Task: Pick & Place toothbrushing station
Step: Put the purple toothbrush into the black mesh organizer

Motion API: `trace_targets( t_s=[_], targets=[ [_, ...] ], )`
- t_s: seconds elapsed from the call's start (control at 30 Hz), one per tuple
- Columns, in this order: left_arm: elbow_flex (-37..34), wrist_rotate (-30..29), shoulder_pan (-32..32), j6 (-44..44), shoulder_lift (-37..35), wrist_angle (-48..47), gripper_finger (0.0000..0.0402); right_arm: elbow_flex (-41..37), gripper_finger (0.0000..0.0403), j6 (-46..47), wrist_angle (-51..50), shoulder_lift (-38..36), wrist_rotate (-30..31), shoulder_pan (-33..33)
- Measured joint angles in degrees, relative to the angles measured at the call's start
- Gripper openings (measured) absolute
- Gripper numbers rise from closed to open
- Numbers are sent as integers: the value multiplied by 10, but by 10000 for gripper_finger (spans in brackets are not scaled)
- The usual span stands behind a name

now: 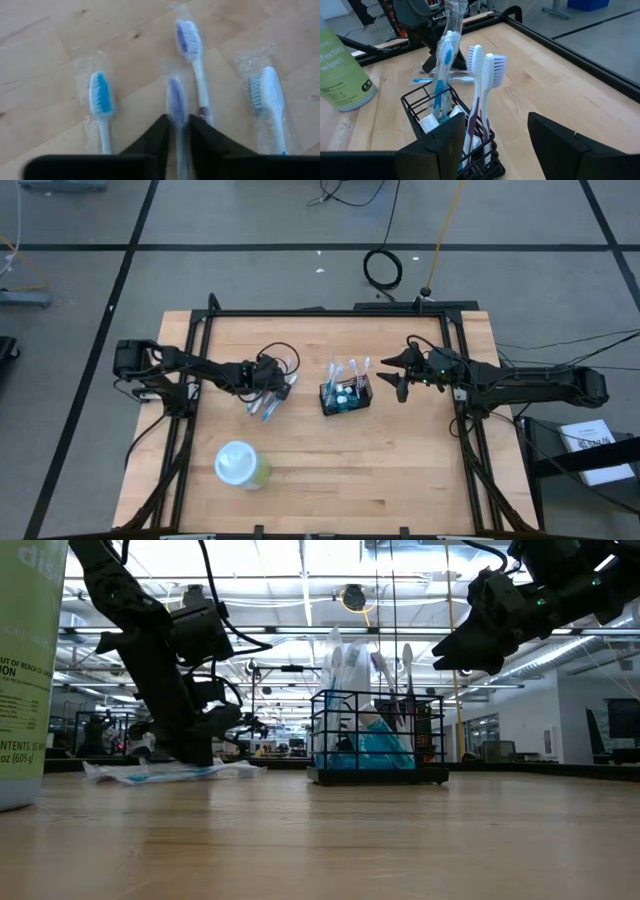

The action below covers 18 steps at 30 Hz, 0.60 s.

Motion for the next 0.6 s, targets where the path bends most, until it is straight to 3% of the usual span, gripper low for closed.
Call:
trace_targets(
  t_s=[0.13,0.33,0.6],
  targets=[
    [2,3,0,2,0,2,12,0,208,1,0,0,0,0],
    [28,38,-4,26,-22,-1,27,0,208,1,0,0,0,0],
    [68,21,-15,95,-111,-2,16,0,208,1,0,0,0,0]
  ],
)
